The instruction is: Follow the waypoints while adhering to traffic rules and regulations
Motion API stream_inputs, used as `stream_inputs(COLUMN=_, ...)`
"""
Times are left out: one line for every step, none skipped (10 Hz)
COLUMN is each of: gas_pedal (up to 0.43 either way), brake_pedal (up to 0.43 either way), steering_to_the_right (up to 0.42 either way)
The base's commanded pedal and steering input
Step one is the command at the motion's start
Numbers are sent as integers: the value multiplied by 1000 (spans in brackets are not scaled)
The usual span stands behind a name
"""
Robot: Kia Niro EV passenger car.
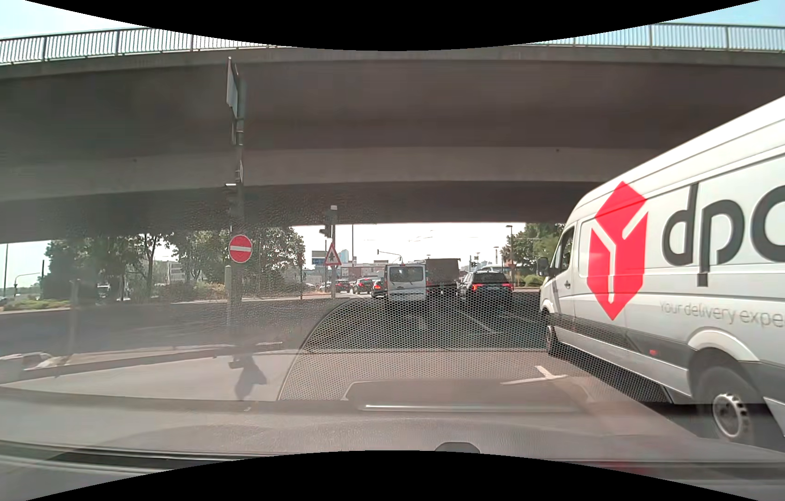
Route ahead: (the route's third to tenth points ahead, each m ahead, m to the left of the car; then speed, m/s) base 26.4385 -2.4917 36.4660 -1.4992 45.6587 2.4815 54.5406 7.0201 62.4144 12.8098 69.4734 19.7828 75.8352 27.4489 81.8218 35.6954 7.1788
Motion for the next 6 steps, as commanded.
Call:
stream_inputs(gas_pedal=0, brake_pedal=0, steering_to_the_right=-8)
stream_inputs(gas_pedal=0, brake_pedal=0, steering_to_the_right=-11)
stream_inputs(gas_pedal=0, brake_pedal=0, steering_to_the_right=-13)
stream_inputs(gas_pedal=0, brake_pedal=0, steering_to_the_right=-13)
stream_inputs(gas_pedal=0, brake_pedal=0, steering_to_the_right=-13)
stream_inputs(gas_pedal=0, brake_pedal=0, steering_to_the_right=-14)
